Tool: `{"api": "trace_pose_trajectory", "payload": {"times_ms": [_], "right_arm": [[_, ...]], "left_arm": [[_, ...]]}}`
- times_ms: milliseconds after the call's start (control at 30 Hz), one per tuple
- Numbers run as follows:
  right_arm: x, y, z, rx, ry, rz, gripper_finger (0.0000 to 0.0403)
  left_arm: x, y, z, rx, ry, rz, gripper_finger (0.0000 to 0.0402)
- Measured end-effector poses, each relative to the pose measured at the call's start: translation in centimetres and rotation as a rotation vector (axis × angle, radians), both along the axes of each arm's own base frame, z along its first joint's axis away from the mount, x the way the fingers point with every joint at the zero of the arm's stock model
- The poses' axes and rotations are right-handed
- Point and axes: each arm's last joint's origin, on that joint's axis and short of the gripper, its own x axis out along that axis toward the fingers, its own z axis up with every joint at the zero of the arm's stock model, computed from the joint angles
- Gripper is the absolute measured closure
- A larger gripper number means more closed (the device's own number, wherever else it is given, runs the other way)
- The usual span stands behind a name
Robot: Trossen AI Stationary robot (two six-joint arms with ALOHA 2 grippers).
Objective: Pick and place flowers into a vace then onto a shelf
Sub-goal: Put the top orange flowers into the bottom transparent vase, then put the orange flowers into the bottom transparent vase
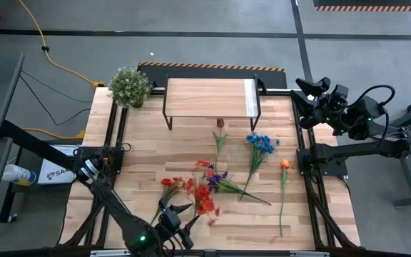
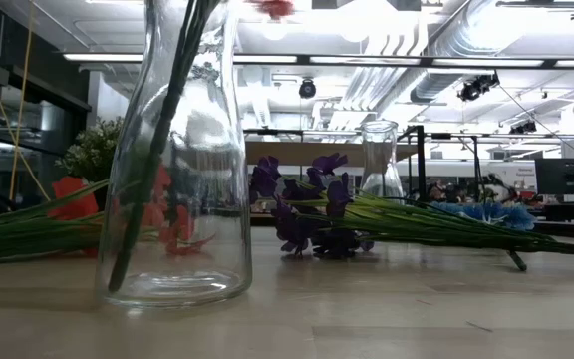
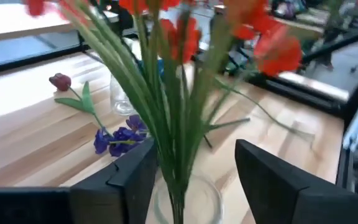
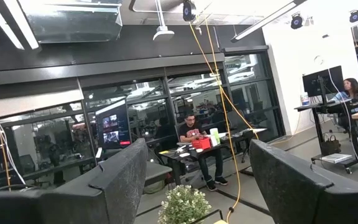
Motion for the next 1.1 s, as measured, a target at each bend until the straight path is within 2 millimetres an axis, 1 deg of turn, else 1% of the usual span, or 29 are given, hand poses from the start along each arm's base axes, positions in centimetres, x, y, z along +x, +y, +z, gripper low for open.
{"api": "trace_pose_trajectory", "payload": {"times_ms": [167, 400, 567, 700, 800, 867, 1000, 1100], "right_arm": [[0.0, 0.0, 0.0, 0.000, 0.000, 0.000, 0.0132], [0.0, 0.0, 0.0, 0.000, 0.001, -0.001, 0.0132], [0.0, 0.0, 0.0, -0.002, 0.001, -0.001, 0.0132], [0.0, 0.0, 0.0, -0.003, 0.002, -0.001, 0.0132], [0.0, 0.0, 0.0, -0.003, 0.002, -0.002, 0.0132], [0.0, 0.0, 0.0, -0.003, 0.002, -0.002, 0.0132], [0.0, 0.0, 0.0, -0.006, 0.004, -0.003, 0.0132], [0.0, 0.0, 0.0, -0.006, 0.003, -0.003, 0.0132]], "left_arm": [[-1.8, -1.2, -0.1, 0.053, 0.039, -0.060, 0.0144], [-4.7, -2.7, -0.2, 0.124, 0.086, -0.138, 0.0152], [-6.4, -3.8, -0.3, 0.103, 0.069, -0.180, 0.0153], [-7.6, -4.3, -0.3, 0.003, 0.013, -0.172, 0.0153], [-8.4, -4.5, -0.4, -0.115, -0.029, -0.146, 0.0153], [-8.9, -4.4, -0.3, -0.198, -0.019, -0.128, 0.0153], [-9.3, -3.9, 0.4, -0.398, 0.127, -0.081, 0.0153], [-8.9, -2.9, 1.1, -0.476, 0.259, -0.032, 0.0153]]}}
